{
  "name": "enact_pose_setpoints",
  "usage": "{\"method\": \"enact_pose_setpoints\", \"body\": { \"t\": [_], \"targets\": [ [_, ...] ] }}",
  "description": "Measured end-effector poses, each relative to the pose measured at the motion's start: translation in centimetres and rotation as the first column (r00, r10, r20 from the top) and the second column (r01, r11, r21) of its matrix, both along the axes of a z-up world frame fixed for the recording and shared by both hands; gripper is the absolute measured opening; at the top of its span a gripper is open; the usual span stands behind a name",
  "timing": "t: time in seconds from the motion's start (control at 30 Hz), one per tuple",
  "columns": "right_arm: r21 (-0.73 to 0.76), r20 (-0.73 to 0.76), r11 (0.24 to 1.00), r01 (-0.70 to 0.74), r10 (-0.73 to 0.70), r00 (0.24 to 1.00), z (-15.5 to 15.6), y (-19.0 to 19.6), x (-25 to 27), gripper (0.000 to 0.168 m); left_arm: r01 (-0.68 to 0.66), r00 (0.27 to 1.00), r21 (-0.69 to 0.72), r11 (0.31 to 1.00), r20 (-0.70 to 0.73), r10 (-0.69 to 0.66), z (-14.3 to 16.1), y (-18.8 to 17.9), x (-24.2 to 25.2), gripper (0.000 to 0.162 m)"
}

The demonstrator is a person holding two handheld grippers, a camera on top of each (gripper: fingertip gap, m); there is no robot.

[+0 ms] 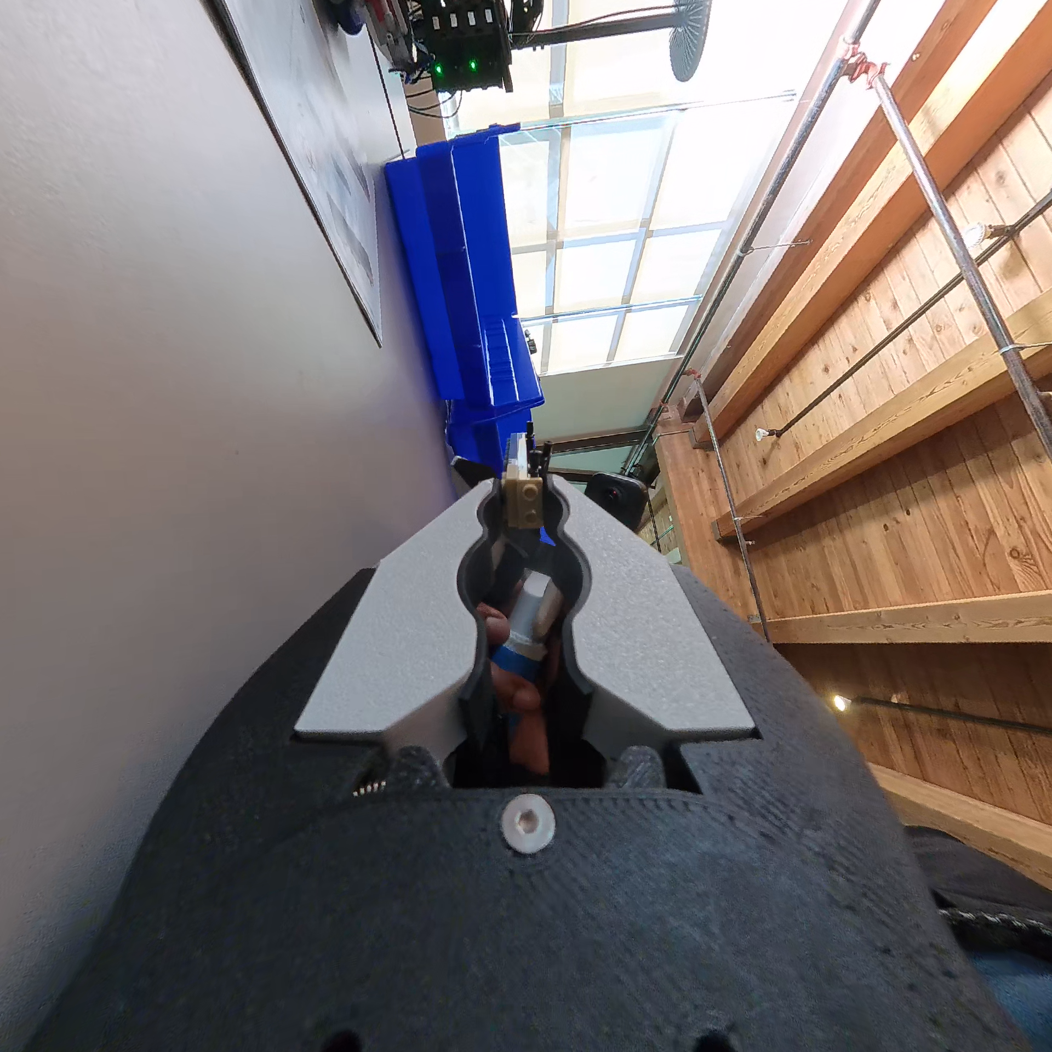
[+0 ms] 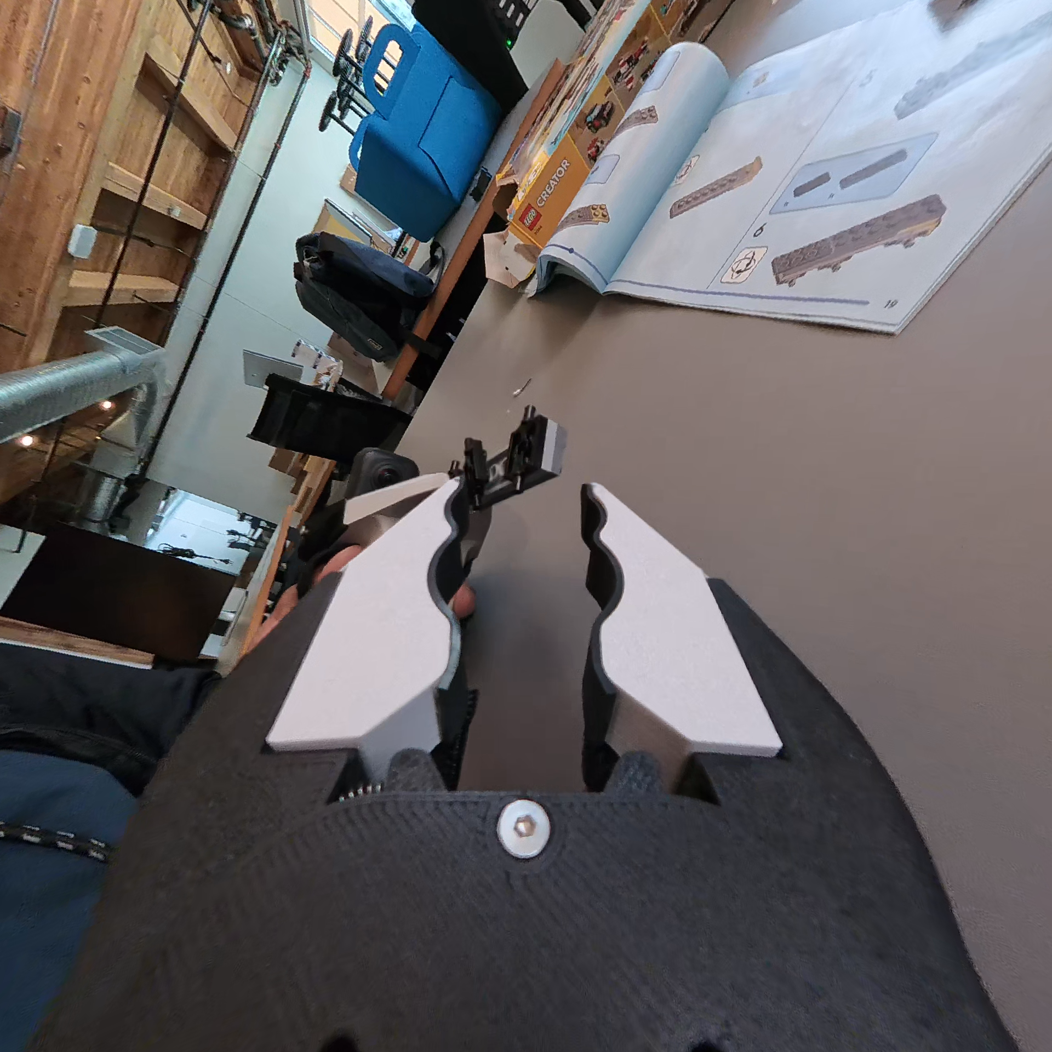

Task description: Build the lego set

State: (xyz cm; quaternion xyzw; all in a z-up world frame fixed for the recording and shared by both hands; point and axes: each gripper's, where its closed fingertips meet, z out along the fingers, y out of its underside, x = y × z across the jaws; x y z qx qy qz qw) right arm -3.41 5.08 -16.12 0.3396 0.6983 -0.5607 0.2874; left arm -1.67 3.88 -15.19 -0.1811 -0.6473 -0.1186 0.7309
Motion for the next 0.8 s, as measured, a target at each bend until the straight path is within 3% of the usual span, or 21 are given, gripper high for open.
{"method": "enact_pose_setpoints", "body": {
  "t": [0.8],
  "targets": [
    [-0.155,0.183,0.974,0.164,-0.134,0.974,1.6,-0.4,-0.1,0.032,-0.067,0.994,0.014,0.998,-0.08,0.068,1.4,-0.3,0.2,0.012]
  ]
}}
